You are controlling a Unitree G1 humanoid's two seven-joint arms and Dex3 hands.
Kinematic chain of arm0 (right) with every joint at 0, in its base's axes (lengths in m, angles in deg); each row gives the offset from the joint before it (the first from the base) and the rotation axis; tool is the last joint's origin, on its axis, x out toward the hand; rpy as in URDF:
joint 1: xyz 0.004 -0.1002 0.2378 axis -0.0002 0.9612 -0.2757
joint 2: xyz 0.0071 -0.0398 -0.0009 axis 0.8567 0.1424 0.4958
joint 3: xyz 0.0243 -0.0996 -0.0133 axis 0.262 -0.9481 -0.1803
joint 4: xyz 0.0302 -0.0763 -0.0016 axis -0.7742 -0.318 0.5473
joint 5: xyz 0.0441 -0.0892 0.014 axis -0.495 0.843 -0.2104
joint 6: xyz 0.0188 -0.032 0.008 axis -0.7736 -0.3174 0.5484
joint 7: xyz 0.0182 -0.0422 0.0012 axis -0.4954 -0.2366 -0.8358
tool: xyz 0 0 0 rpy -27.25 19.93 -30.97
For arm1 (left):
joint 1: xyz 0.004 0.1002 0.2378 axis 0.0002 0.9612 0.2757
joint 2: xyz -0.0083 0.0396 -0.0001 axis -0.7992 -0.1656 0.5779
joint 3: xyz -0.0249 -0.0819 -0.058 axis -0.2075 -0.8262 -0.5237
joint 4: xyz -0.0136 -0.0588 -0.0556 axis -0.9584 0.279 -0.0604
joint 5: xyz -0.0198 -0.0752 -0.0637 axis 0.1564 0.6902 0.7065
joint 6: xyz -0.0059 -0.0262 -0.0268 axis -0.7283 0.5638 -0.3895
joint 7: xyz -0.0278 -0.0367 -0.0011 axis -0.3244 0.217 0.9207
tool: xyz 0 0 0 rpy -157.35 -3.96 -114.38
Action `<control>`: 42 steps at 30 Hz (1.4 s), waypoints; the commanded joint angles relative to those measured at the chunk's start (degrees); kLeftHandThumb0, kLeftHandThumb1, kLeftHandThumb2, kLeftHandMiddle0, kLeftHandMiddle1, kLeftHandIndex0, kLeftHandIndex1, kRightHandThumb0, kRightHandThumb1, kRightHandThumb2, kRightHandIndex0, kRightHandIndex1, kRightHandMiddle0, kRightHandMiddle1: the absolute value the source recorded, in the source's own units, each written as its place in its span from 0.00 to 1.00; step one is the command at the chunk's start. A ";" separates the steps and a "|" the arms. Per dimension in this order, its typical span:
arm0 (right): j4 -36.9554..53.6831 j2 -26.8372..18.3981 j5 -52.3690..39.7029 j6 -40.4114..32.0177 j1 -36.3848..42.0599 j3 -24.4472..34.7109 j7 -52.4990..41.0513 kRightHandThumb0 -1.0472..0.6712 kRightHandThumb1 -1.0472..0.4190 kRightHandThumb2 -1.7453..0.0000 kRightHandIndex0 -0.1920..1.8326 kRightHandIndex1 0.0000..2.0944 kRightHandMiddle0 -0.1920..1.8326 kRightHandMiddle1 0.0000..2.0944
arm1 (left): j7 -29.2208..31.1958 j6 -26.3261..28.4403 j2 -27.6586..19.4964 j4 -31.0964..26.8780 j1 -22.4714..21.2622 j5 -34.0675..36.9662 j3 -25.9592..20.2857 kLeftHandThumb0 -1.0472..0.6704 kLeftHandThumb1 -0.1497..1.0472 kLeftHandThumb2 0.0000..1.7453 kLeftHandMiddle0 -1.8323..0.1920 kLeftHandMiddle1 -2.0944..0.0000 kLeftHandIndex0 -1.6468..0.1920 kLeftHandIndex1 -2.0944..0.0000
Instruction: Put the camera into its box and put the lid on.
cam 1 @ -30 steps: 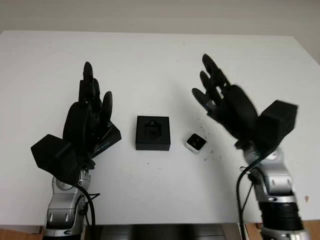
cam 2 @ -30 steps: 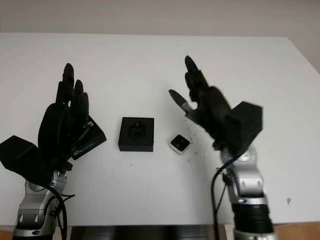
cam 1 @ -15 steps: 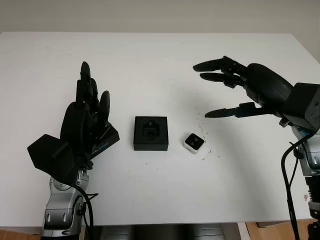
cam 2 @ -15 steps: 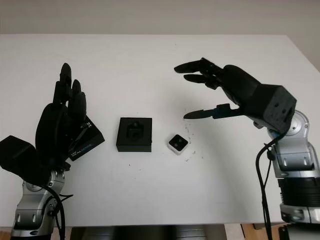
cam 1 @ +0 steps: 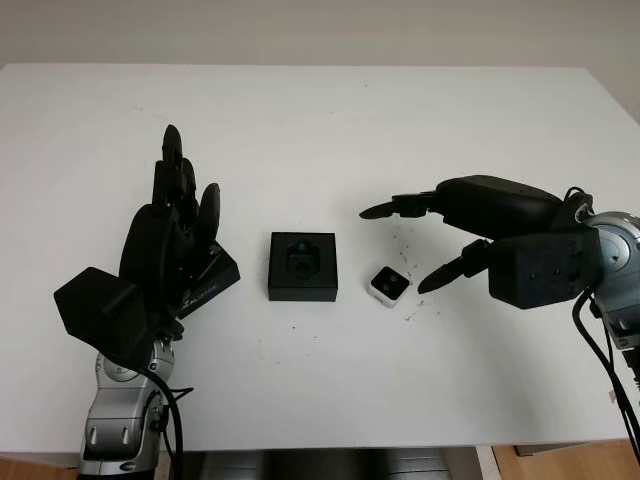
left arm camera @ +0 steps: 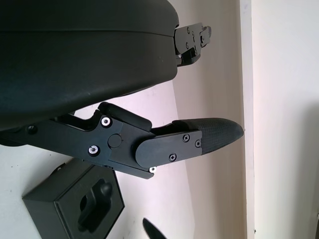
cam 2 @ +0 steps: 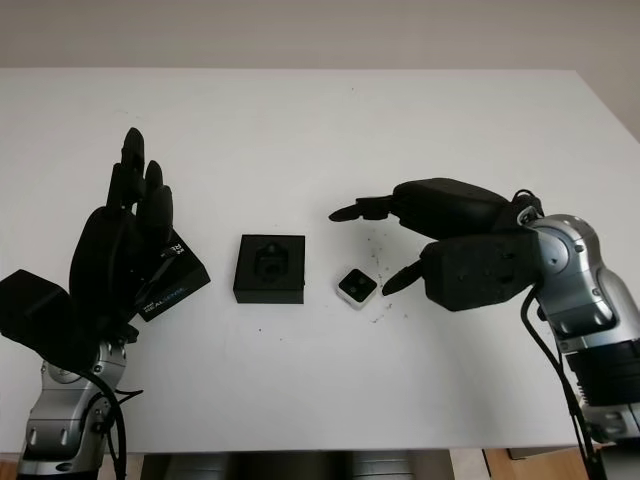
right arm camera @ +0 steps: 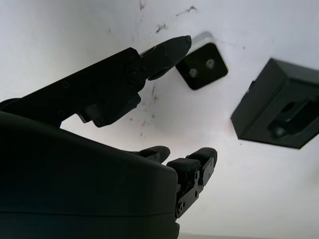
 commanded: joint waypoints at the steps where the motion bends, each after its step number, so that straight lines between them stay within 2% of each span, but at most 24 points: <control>1: 1.76 -1.13 0.84 0.54 1.36 -0.35 0.22 0.38 0.17 0.97 0.26 0.07 0.24 0.10 | 0.17 -0.16 -0.32 -0.71 -0.21 0.24 -0.28 0.21 1.00 0.34 1.00 0.98 1.00 0.98; 10: 0.27 -1.08 3.39 7.78 3.42 -0.52 3.94 0.34 0.16 0.97 0.31 0.09 0.28 0.13 | 0.24 -0.13 -0.33 -0.49 -0.88 0.32 -0.33 0.22 1.00 0.34 1.00 0.98 0.99 0.98; 11: -0.01 -1.00 3.34 8.65 3.68 -0.45 4.47 0.34 0.15 0.97 0.30 0.12 0.27 0.17 | 0.20 -0.09 -0.35 -0.47 -0.95 0.28 -0.35 0.22 1.00 0.34 1.00 0.98 0.99 0.98; 13: -0.09 -1.02 3.71 9.24 4.28 -0.44 5.14 0.34 0.14 0.97 0.24 0.26 0.21 0.30 | 0.19 -0.01 -0.37 -0.48 -1.04 0.21 -0.36 0.22 1.00 0.34 1.00 0.98 0.99 0.98; 16: -1.97 -0.48 4.98 11.88 5.67 -0.23 8.75 0.34 0.13 0.97 0.16 0.44 0.18 0.37 | 0.34 0.08 -0.46 -0.49 -1.18 0.37 -0.43 0.21 1.00 0.34 1.00 0.98 1.00 0.98; 21: -4.79 0.87 6.10 14.40 7.20 -0.32 14.68 0.34 0.11 0.97 0.11 0.53 0.17 0.43 | 0.43 0.05 -0.65 -0.28 -1.46 0.27 -0.51 0.22 1.00 0.34 1.00 0.98 1.00 0.98; 32: -9.65 1.95 9.28 16.89 6.99 -1.78 21.07 0.36 0.12 0.97 0.12 0.56 0.17 0.49 | 0.37 -0.23 -0.59 0.13 -1.58 0.24 -0.64 0.21 1.00 0.33 1.00 0.98 1.00 0.98; 42: -15.09 4.08 8.14 18.01 5.51 -3.22 22.92 0.38 0.12 0.97 0.14 0.53 0.17 0.48 | 0.32 -0.50 -0.28 0.38 -1.47 0.44 -0.81 0.21 1.00 0.33 1.00 0.98 0.99 0.97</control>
